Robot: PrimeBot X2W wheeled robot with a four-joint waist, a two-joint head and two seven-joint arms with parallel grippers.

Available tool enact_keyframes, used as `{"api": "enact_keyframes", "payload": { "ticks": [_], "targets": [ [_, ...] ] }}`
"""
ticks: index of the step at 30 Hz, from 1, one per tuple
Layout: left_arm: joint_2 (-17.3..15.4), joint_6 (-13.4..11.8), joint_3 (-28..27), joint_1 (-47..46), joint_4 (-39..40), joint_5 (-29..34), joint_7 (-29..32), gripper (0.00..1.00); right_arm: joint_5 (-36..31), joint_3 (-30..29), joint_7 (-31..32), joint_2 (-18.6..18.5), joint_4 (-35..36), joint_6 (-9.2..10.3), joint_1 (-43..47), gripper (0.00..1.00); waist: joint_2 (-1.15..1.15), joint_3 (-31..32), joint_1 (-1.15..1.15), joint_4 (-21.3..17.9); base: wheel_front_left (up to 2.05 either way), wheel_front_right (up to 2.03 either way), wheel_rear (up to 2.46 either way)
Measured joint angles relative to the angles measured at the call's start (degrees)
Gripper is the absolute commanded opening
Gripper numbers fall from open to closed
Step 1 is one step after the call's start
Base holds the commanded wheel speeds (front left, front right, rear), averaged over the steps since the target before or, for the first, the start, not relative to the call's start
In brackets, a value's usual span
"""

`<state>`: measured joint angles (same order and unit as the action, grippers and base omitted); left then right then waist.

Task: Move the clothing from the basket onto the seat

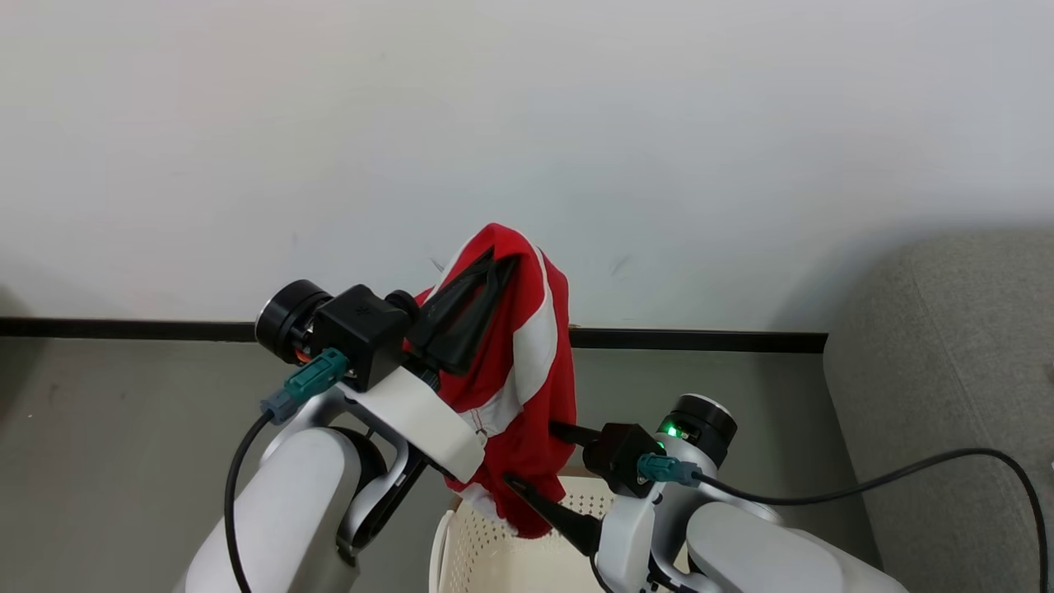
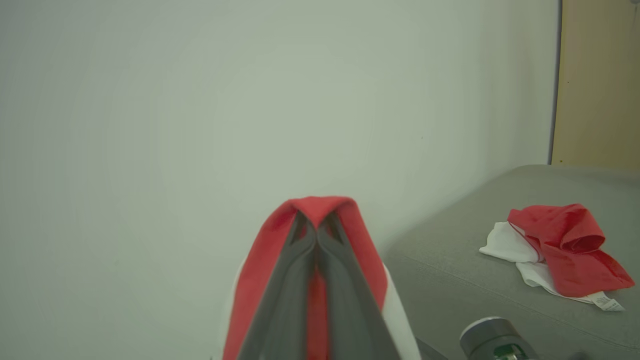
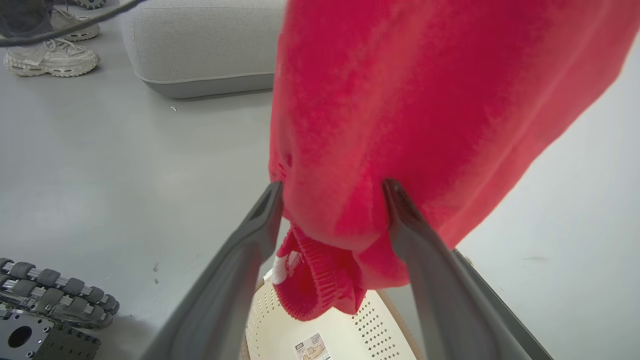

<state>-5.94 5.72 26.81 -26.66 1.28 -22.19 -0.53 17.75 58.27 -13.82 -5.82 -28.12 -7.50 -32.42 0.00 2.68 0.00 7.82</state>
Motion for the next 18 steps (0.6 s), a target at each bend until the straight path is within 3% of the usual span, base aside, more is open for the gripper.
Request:
{"api": "enact_keyframes", "payload": {
  "ticks": [2,3,5,11,18],
  "targets": [
    [0.02,0.00,0.07,0.00,0.00,-0.14,0.05,0.00,-0.01,-0.05,-0.29,0.30,-0.73,0.00,-0.44,0.48,0.00,0.00,0.00,0.21,0.00,0.00,0.00],
    [0.02,0.00,0.09,0.00,0.00,-0.26,0.11,0.00,-0.07,-0.04,-0.32,0.35,-1.03,0.00,-0.80,0.38,0.00,0.01,0.00,0.29,0.00,0.00,0.00],
    [0.04,0.00,0.11,0.00,-0.02,-0.51,0.52,0.00,-0.18,-0.04,-0.37,0.45,-1.71,0.00,-1.20,0.00,0.00,0.03,0.00,0.40,0.00,0.00,0.00],
    [-0.08,-0.21,-0.93,0.07,-0.63,-1.00,0.80,0.00,-0.18,-0.71,-0.38,0.56,-2.46,0.00,-1.19,0.00,0.00,0.01,0.00,0.12,0.00,0.00,0.00],
    [-1.10,-1.60,-3.75,2.60,-3.26,-3.11,0.80,0.00,0.43,-7.36,-0.38,-0.24,0.23,0.00,-0.71,0.00,0.00,-0.06,0.00,-1.06,0.00,0.00,0.00]
  ]
}}
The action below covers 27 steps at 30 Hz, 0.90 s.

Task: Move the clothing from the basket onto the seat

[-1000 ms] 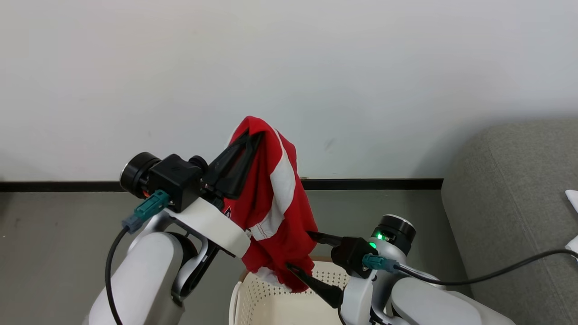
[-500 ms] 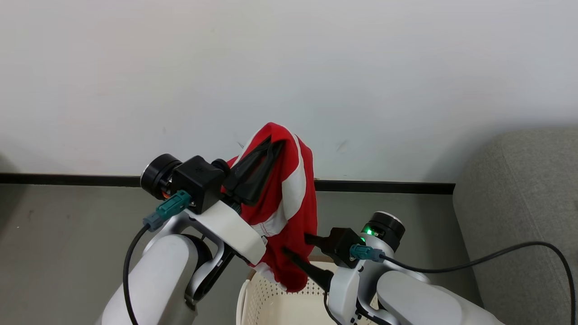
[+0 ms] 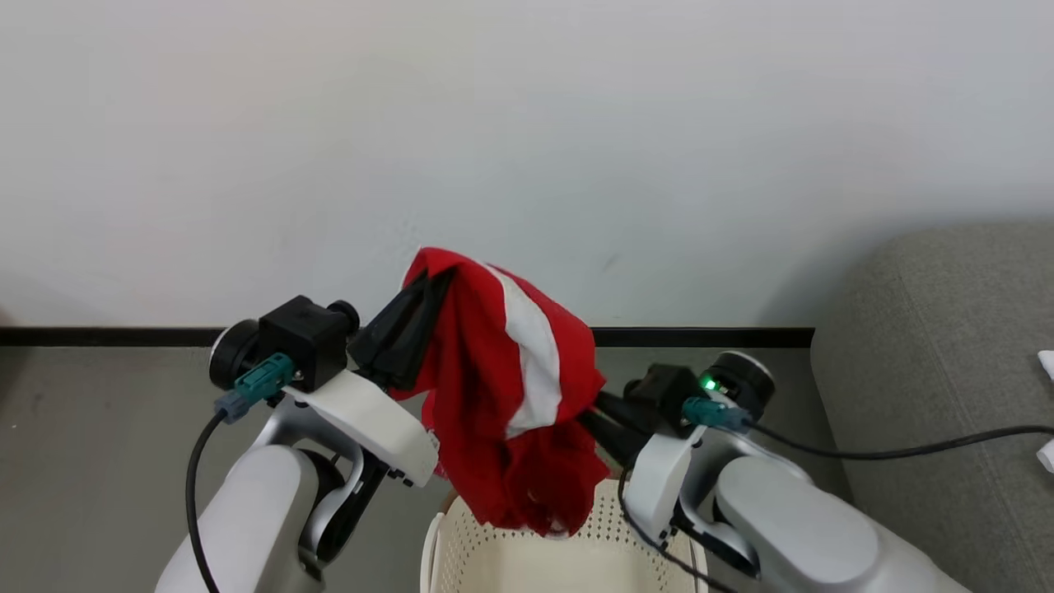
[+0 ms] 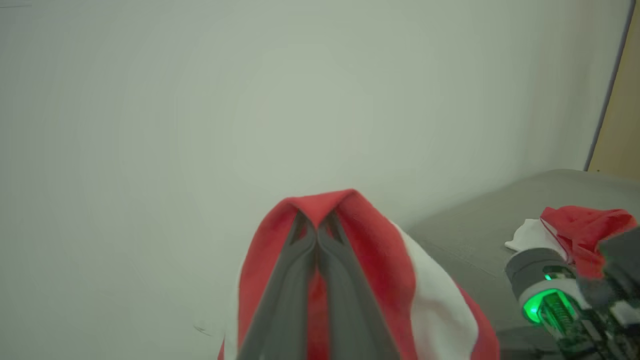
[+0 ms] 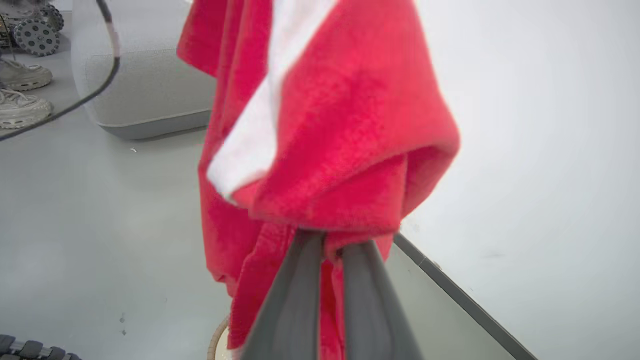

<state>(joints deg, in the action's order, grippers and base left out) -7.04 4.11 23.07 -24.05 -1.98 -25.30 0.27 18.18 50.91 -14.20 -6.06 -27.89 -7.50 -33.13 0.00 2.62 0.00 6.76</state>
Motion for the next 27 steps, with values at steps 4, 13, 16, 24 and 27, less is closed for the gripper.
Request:
{"api": "enact_keyframes", "payload": {
  "ticks": [4,13,16,24,27],
  "targets": [
    [-0.37,-0.01,-0.54,2.04,-1.46,-0.77,-0.01,0.00,0.27,-5.14,0.00,-2.04,1.81,0.00,0.21,0.00,0.00,-0.05,0.00,-0.92,0.00,0.00,0.00],
    [-0.43,-0.01,-0.80,5.20,-3.78,-1.56,-0.36,1.00,0.15,-16.21,0.00,-5.59,7.16,0.00,2.45,0.00,0.00,-0.20,0.00,-3.23,0.00,0.00,0.00],
    [-0.44,-0.01,-0.78,5.94,-4.11,-1.88,-0.90,1.00,-0.13,-18.97,0.00,-6.69,8.28,0.00,2.52,0.00,0.00,-0.23,0.00,-3.77,0.00,0.00,0.00],
    [-0.03,0.15,0.54,7.65,-4.10,-2.54,-3.16,1.00,-2.48,-31.37,-0.02,-11.18,13.05,0.00,7.09,0.00,0.00,-0.25,0.00,-6.19,0.00,0.00,0.00],
    [0.46,0.37,1.52,8.36,-3.70,-2.54,-3.99,1.00,-3.48,-35.77,-0.02,-12.45,14.41,0.00,9.85,0.00,0.00,-0.18,0.00,-7.05,0.00,0.00,0.00]
  ]
}}
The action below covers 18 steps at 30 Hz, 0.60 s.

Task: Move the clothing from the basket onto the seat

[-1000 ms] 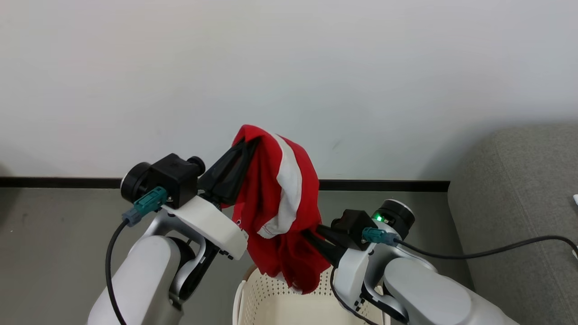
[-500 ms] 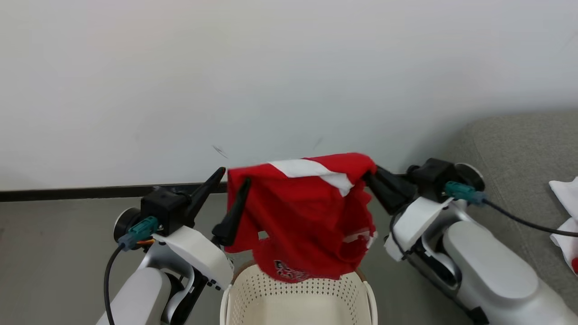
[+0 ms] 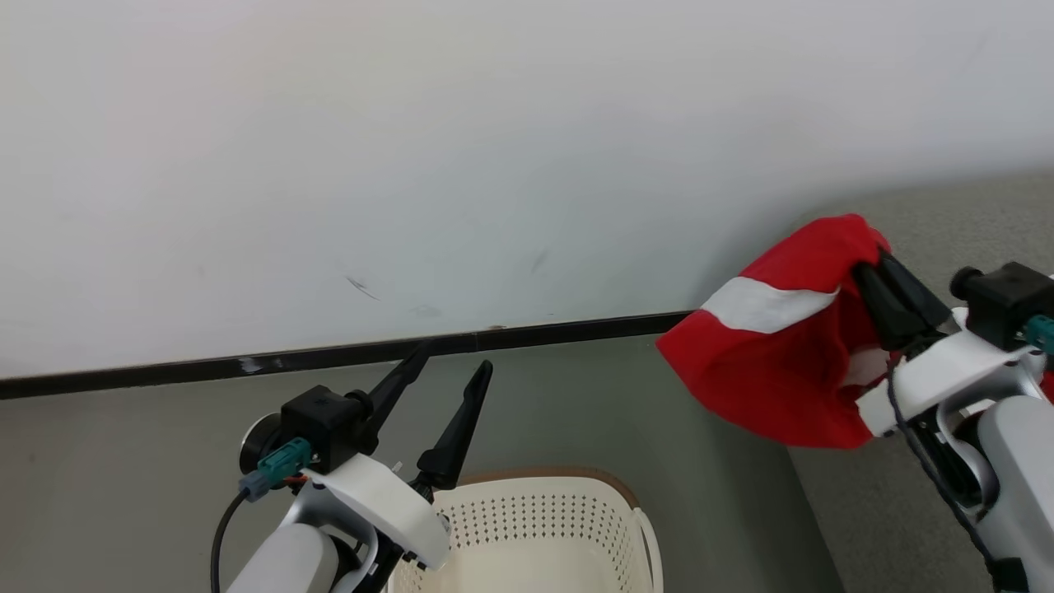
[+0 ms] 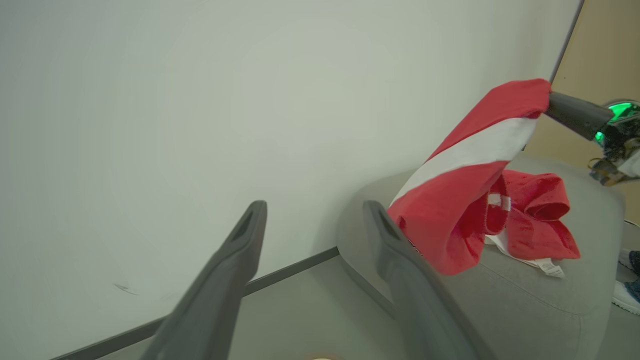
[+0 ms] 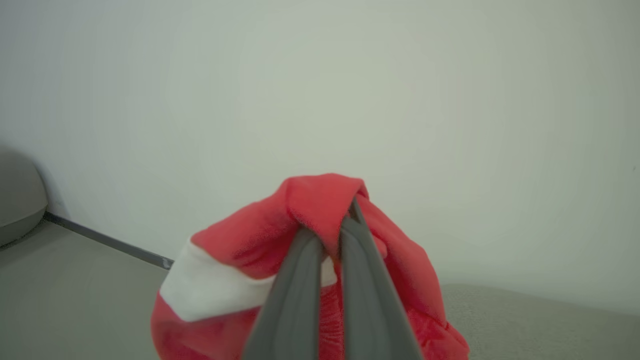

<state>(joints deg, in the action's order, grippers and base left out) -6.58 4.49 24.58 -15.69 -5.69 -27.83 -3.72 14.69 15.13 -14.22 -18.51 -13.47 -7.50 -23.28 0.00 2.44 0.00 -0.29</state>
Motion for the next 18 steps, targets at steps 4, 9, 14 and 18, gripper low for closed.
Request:
{"api": "enact_keyframes", "payload": {
  "ticks": [4,9,14,18],
  "targets": [
    [0.67,0.51,1.20,0.29,0.12,0.00,-0.77,1.00,-0.63,-5.80,0.00,-0.68,1.86,0.00,3.83,0.00,0.00,0.12,0.00,-1.23,0.00,0.00,0.00],
    [1.01,0.79,2.71,0.99,-0.04,-0.48,-1.48,1.00,-2.29,-11.01,0.00,-0.83,4.74,0.00,7.82,0.00,0.00,0.25,0.00,-2.99,0.00,0.00,0.00],
    [1.31,1.30,4.15,1.10,-0.26,-0.52,-2.34,1.00,-3.76,-13.14,0.00,-0.65,7.65,0.00,11.41,0.00,0.00,0.33,0.00,-4.89,0.00,0.00,0.00],
    [1.30,1.72,5.48,1.21,-0.94,-0.49,-2.44,1.00,-4.26,-15.10,-0.03,0.05,9.67,0.00,14.23,0.00,0.00,0.34,0.00,-6.49,0.00,0.00,0.00]
  ]
}}
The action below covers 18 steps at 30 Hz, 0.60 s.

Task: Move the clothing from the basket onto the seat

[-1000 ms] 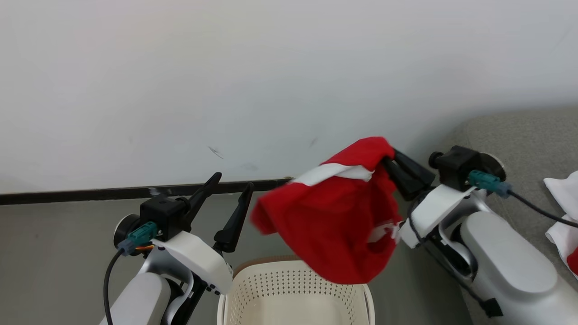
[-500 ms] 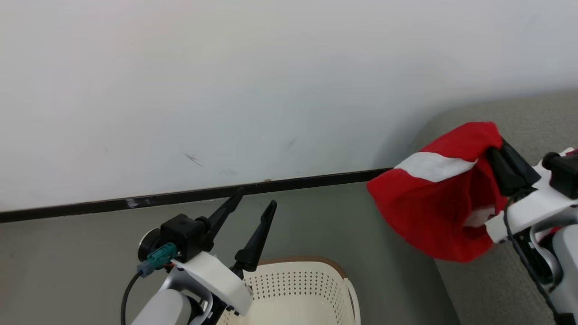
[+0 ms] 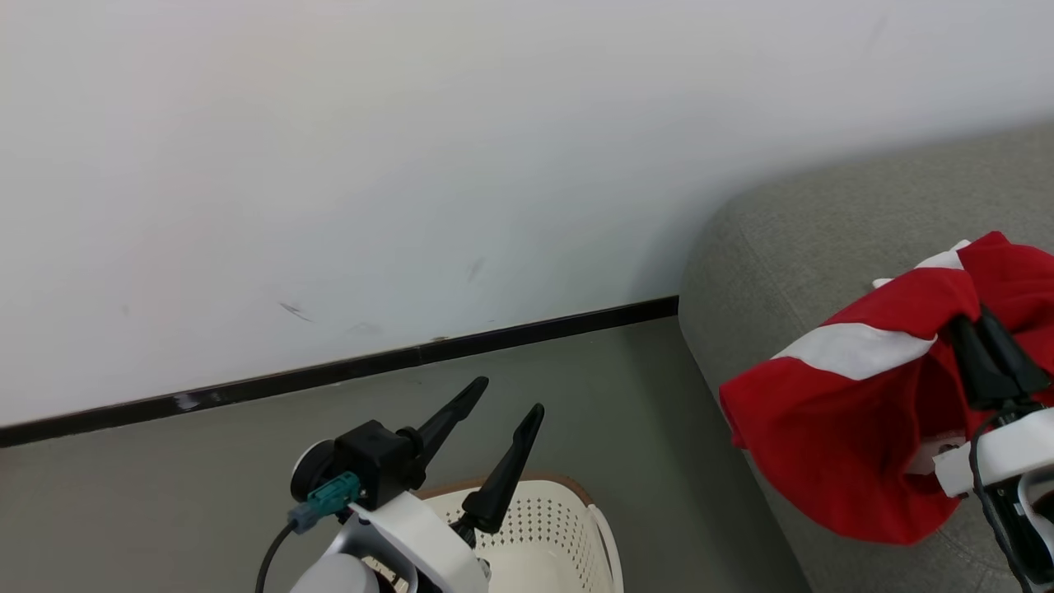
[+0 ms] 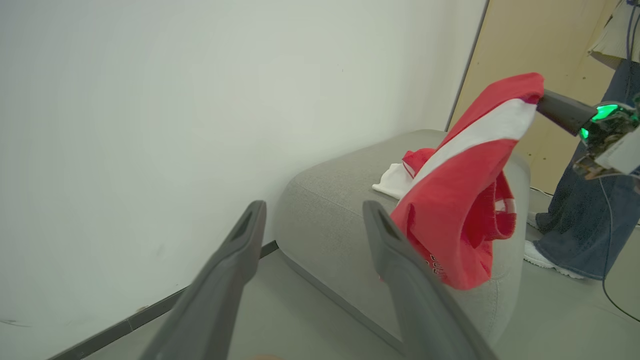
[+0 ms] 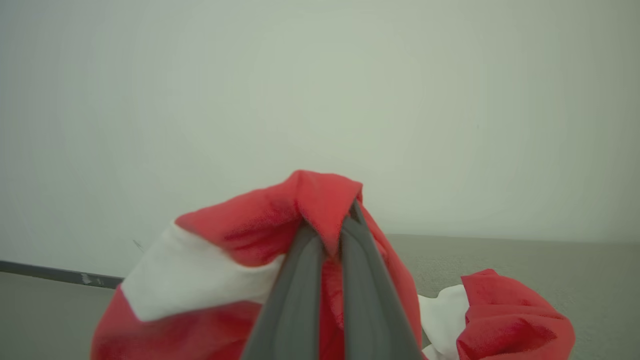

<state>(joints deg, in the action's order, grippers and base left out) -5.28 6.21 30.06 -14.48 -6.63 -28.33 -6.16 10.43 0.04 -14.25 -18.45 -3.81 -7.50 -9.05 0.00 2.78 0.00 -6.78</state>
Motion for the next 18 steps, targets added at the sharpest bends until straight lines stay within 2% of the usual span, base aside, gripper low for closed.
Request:
{"api": "enact_keyframes", "payload": {
  "ticks": [11,18],
  "targets": [
    [0.97,0.08,3.74,1.73,-0.59,-0.43,-0.82,1.00,-2.42,-6.28,-0.07,1.53,5.52,0.00,7.23,0.00,0.00,-0.26,0.00,-4.75,0.00,0.00,0.00],
    [1.40,0.56,5.88,1.77,-0.56,-0.83,-1.41,1.00,-2.88,-7.31,0.68,2.58,9.40,0.00,9.89,0.00,0.00,-0.68,0.00,-7.94,0.00,0.00,0.00]
  ]
}}
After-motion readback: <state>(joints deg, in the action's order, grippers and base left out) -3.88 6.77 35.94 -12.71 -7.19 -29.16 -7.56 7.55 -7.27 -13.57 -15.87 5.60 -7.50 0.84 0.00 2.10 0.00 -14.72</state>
